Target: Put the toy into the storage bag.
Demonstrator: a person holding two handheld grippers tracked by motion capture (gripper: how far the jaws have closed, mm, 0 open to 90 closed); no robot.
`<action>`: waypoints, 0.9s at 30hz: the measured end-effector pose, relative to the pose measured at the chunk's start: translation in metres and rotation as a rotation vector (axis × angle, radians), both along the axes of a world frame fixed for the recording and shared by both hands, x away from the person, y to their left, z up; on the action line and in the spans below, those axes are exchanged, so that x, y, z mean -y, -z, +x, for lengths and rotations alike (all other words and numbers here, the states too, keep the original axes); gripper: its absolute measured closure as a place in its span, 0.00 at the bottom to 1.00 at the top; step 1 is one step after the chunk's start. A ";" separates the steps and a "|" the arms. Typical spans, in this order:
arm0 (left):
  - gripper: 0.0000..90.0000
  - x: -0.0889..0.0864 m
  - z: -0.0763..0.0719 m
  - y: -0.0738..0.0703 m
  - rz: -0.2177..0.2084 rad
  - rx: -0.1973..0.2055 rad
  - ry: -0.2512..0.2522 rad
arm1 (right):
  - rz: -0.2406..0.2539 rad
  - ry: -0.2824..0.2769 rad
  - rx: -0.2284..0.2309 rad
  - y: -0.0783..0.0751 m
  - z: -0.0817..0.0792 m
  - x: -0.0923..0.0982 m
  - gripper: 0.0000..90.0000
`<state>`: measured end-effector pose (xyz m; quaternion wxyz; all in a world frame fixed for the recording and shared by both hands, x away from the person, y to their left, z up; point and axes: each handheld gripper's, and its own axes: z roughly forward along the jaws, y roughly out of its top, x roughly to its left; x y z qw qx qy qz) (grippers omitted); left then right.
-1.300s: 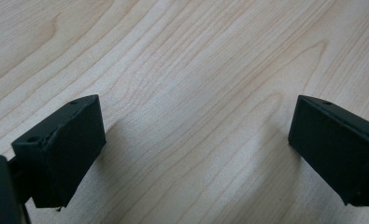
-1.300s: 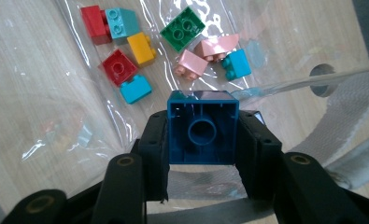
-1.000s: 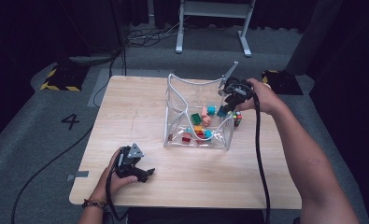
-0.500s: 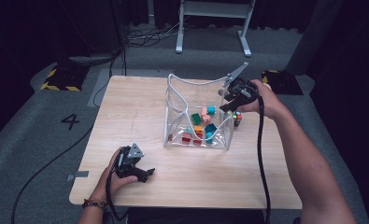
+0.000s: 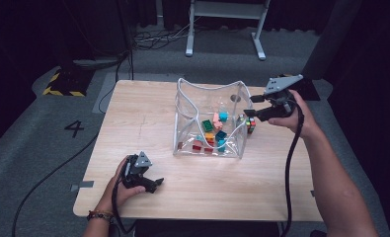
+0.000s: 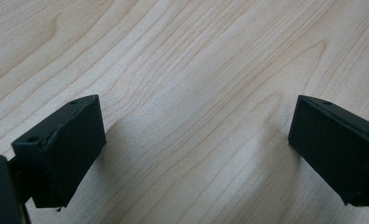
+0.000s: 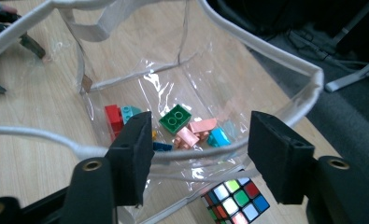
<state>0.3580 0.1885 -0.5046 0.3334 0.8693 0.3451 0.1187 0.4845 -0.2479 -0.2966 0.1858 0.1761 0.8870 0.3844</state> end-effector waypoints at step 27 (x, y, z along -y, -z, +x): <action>0.04 0.000 0.000 0.000 0.002 0.003 0.002 | 0.246 0.302 -0.042 0.127 0.008 0.059 0.39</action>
